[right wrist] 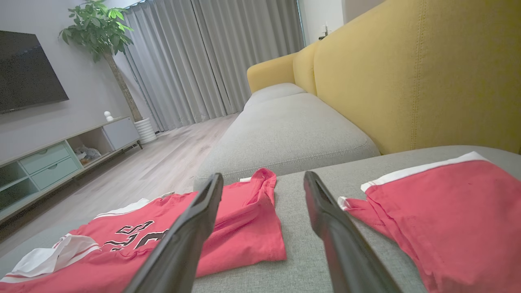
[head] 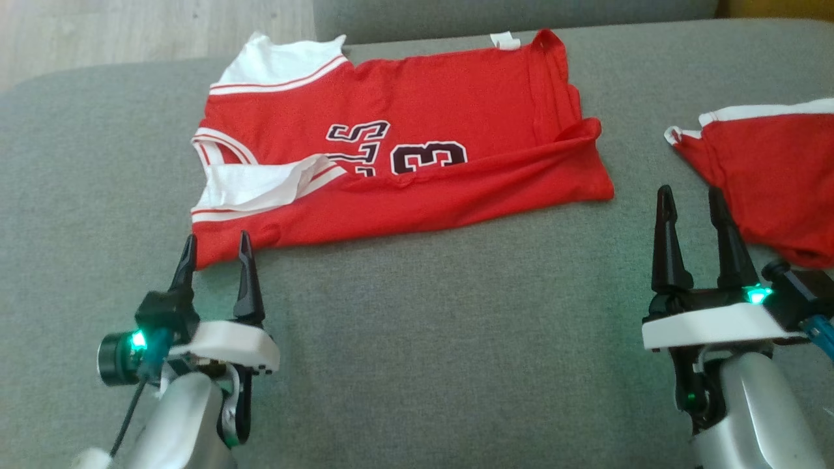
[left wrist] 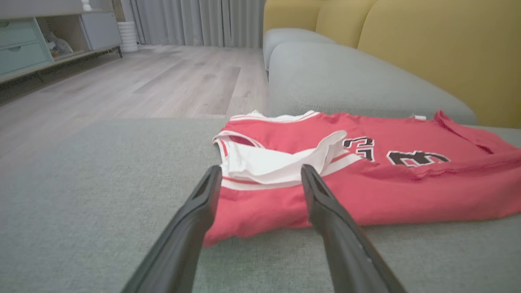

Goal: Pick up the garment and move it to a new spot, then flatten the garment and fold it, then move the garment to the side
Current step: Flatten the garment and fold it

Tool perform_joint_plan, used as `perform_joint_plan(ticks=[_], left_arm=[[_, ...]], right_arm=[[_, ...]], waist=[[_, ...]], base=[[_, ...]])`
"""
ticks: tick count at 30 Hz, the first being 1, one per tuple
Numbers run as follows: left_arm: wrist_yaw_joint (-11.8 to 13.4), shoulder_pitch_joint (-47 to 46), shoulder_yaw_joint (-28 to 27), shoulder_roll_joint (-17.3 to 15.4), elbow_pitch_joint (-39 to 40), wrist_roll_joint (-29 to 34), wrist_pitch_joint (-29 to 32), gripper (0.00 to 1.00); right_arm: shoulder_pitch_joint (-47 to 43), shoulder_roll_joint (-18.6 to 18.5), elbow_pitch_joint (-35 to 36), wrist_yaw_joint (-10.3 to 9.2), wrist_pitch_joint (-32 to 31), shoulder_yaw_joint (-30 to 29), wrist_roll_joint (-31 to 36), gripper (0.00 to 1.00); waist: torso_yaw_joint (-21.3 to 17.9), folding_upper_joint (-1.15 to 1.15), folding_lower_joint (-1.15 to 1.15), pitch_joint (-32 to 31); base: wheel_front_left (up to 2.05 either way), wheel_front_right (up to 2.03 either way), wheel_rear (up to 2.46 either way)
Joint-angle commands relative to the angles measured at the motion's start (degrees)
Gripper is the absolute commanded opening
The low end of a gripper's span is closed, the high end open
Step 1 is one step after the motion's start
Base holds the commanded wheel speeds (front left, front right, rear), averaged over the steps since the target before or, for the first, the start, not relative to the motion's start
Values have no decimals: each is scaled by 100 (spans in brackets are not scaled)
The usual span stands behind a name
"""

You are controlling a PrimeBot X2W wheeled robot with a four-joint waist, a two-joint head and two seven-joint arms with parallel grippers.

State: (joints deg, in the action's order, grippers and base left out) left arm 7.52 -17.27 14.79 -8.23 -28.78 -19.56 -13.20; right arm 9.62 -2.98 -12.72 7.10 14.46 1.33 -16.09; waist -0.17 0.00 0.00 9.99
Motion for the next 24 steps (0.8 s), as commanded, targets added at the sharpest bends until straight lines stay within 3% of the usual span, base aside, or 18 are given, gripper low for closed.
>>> perform_joint_plan(ticks=[1, 11, 19, 24], left_arm=[[4, -373, -210, -68, -62, -67, 95, 100], [101, -956, -346, -143, -1126, -206, 360, 100], [353, -1236, -422, -279, -1803, -195, 405, 100], [327, -1333, -296, -303, -2134, -167, 749, 100]], right_arm=[[188, 10, 215, 39, 53, 166, -34, 100], [244, 10, 98, 39, 53, 249, -110, 100], [251, 10, 80, 39, 53, 337, -221, 100], [295, 10, 92, 39, 53, 360, -326, 100]], waist=[[-47, 0, 0, 74], [-163, 0, 0, 379], [-279, 0, 0, 500], [-353, 0, 0, 567]], base=[[0, 0, 0], [0, 0, 0], [0, 0, 0], [0, 0, 0]])
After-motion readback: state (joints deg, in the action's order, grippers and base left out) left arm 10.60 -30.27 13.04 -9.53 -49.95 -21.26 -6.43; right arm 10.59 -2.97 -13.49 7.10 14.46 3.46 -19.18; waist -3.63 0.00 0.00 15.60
